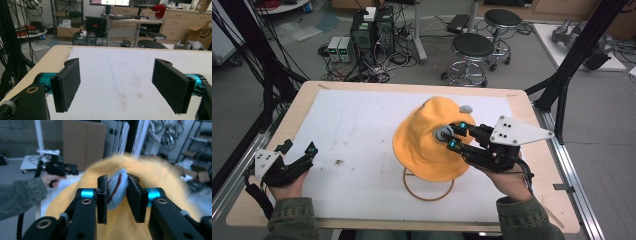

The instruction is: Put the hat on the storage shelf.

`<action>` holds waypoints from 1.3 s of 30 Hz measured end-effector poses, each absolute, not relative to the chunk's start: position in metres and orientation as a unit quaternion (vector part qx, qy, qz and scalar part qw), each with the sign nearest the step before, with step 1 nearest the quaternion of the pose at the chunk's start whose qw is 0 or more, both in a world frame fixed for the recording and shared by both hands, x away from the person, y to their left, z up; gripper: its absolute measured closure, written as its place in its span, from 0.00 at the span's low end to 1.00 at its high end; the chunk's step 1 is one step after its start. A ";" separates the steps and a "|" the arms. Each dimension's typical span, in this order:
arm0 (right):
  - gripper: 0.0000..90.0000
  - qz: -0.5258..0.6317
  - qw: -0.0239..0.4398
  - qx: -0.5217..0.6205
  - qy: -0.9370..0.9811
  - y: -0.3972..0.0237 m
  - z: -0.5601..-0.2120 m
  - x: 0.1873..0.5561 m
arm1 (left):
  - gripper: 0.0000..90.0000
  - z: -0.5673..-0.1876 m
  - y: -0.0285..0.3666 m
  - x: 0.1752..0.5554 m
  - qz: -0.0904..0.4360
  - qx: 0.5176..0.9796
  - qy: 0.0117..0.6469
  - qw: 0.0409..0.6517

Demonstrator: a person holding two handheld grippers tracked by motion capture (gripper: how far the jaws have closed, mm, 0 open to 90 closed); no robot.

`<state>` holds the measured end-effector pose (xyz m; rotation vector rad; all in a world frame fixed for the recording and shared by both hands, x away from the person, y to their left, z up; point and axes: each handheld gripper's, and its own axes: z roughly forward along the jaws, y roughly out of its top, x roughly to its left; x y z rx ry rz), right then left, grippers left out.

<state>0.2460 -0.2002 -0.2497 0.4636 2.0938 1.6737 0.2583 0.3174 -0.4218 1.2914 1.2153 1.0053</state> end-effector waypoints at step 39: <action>0.13 0.630 0.289 0.342 0.635 -0.265 -0.282 0.239 | 0.26 -0.420 0.318 0.252 0.420 0.527 0.509 0.535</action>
